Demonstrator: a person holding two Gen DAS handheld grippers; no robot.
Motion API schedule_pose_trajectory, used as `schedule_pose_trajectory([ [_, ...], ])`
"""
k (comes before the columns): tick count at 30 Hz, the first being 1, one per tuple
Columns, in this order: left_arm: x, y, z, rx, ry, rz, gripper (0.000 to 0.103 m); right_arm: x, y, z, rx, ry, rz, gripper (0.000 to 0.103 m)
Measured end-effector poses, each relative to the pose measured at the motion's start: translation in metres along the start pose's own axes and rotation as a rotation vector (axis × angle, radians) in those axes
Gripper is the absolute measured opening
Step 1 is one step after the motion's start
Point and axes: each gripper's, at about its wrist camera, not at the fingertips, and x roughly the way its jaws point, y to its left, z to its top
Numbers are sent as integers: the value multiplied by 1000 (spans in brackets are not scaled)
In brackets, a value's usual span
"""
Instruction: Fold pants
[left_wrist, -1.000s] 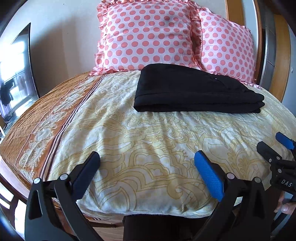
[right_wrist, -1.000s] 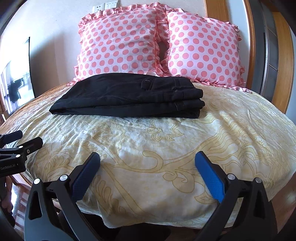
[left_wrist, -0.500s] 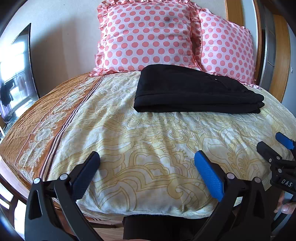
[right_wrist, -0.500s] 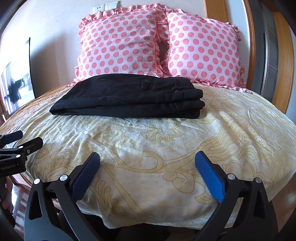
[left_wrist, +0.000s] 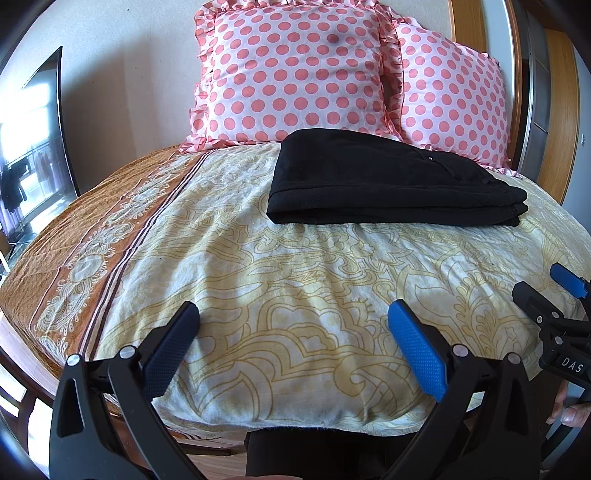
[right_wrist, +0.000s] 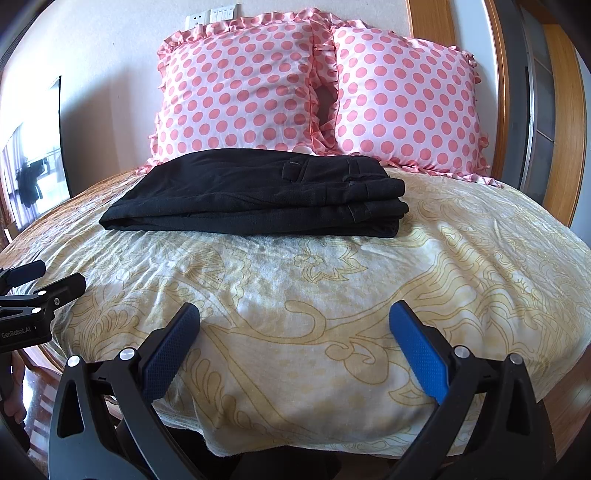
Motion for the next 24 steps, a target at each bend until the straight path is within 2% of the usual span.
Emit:
schedule_pose_trajectory([
  [24,0,0,0,-1,0,1,101,0,1,-2,2,-3,-3,102],
])
